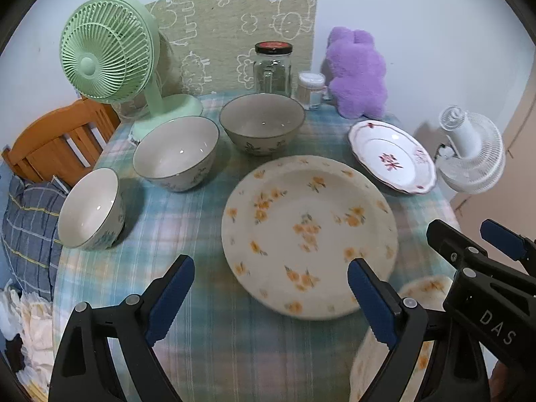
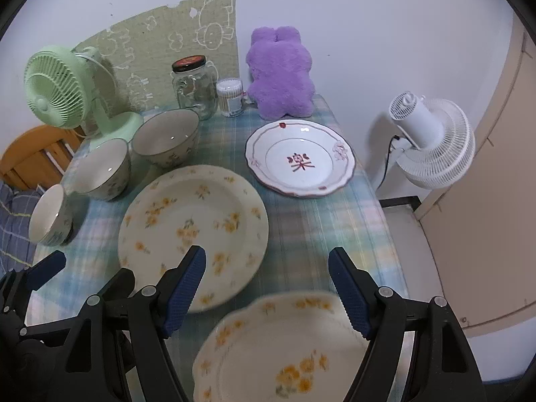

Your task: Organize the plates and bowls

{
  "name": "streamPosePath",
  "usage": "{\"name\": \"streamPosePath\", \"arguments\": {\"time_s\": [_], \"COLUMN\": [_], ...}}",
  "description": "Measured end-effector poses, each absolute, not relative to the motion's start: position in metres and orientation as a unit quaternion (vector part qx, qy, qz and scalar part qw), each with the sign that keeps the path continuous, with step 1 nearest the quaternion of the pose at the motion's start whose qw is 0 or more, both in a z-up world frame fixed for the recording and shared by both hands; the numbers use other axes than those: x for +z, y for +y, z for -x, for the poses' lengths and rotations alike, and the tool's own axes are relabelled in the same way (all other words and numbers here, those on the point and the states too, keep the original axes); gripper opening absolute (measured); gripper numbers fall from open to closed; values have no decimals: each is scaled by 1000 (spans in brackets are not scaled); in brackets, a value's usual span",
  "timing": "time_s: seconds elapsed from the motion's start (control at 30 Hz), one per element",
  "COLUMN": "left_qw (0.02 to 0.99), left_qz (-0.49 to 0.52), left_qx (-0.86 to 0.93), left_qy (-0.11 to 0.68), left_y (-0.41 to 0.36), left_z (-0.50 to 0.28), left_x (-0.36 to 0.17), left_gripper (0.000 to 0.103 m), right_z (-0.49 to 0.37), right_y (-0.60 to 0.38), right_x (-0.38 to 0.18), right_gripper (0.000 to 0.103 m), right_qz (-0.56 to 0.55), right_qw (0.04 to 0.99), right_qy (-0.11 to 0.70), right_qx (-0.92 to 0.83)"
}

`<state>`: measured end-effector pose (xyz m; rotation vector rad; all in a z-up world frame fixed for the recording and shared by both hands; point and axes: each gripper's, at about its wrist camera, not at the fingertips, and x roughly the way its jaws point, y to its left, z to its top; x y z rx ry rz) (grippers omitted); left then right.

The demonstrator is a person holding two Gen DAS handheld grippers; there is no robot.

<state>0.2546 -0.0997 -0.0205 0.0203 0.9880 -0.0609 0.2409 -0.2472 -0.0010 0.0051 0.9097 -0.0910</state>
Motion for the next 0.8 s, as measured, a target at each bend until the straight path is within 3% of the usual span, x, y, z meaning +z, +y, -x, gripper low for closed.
{"name": "streamPosePath", "arguments": {"time_s": [0.8], "left_qw": [847], "left_qz": [-18], "left_qx": [21], "left_qy": [531], "left_y": [-103], "left_z": [-338], "left_x": [-105], "left_gripper": [86], "right_z": [-349], "right_y": [-249], "right_x": [-92], "right_gripper": [77], "right_qz": [-12], "right_qw": [859], "right_qy": [512], "right_qx": [-13]}}
